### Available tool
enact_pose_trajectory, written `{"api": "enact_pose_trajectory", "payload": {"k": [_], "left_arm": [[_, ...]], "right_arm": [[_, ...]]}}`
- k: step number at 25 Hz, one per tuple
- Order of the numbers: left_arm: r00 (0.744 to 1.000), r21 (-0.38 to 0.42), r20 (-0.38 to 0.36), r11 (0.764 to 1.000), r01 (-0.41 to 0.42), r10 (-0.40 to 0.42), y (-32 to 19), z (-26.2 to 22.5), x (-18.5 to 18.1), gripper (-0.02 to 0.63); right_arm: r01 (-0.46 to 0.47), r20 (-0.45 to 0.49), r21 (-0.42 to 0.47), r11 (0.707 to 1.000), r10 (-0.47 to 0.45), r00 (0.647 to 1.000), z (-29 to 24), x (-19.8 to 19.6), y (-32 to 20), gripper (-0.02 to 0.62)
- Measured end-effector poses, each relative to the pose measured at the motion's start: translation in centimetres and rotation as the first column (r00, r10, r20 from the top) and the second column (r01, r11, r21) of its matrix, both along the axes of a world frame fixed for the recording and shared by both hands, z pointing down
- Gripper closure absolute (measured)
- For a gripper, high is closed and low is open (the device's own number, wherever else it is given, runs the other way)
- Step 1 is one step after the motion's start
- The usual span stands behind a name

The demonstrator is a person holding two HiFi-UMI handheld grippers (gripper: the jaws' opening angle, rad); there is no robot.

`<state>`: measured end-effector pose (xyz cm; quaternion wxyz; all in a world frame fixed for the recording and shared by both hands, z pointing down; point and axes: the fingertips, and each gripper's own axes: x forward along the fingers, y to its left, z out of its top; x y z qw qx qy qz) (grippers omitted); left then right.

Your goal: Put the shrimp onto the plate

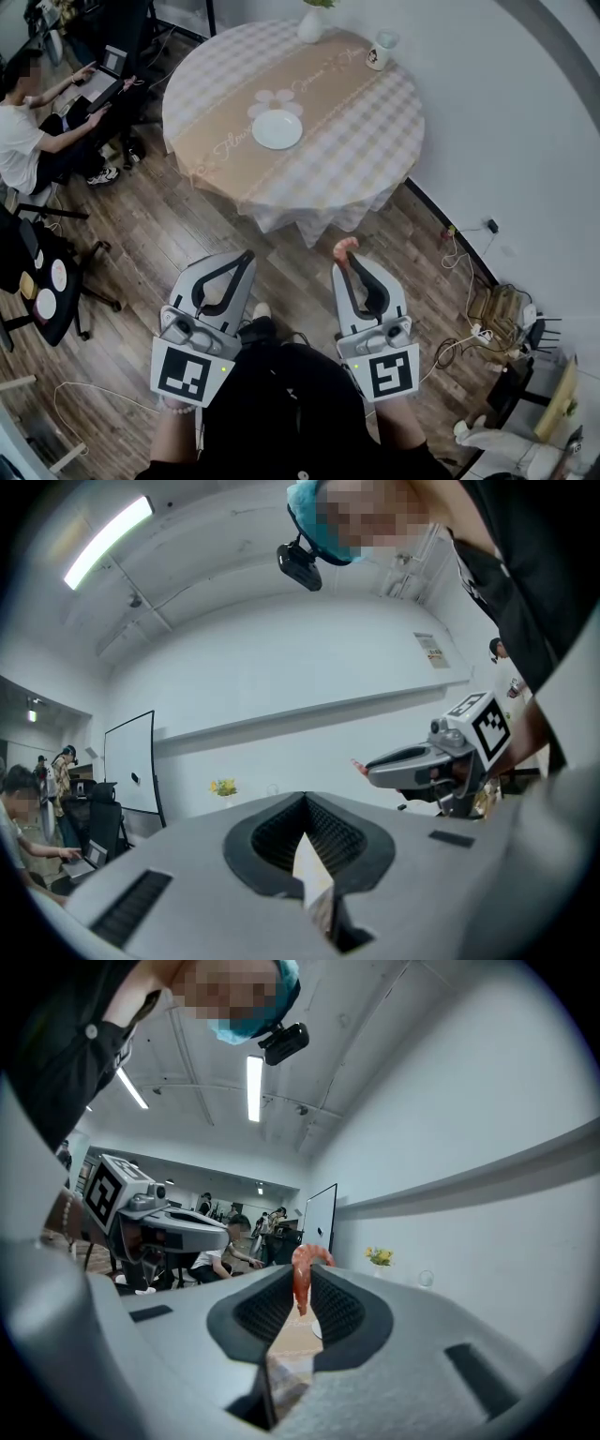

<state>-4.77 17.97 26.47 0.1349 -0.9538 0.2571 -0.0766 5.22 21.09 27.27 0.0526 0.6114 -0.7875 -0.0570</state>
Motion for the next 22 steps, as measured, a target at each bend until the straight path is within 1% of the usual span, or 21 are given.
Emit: {"api": "enact_pose_trajectory", "payload": {"k": [8,13,22], "left_arm": [[0.999,-0.001,-0.006,0.999,-0.032,0.032,-3.9,0.1,-0.2,0.606],[0.999,-0.007,-0.013,0.999,-0.036,0.036,-5.9,0.2,-0.5,0.606],[0.999,0.000,-0.019,0.999,-0.048,0.048,-7.6,0.5,-0.7,0.606]], "right_arm": [[-0.027,-0.010,-0.008,1.000,0.027,1.000,0.3,-0.4,-3.2,0.552],[-0.041,-0.014,-0.009,0.999,0.041,0.999,0.3,-0.5,-4.9,0.552],[-0.067,-0.017,0.012,0.998,0.067,0.998,0.3,-0.3,-6.7,0.552]]}}
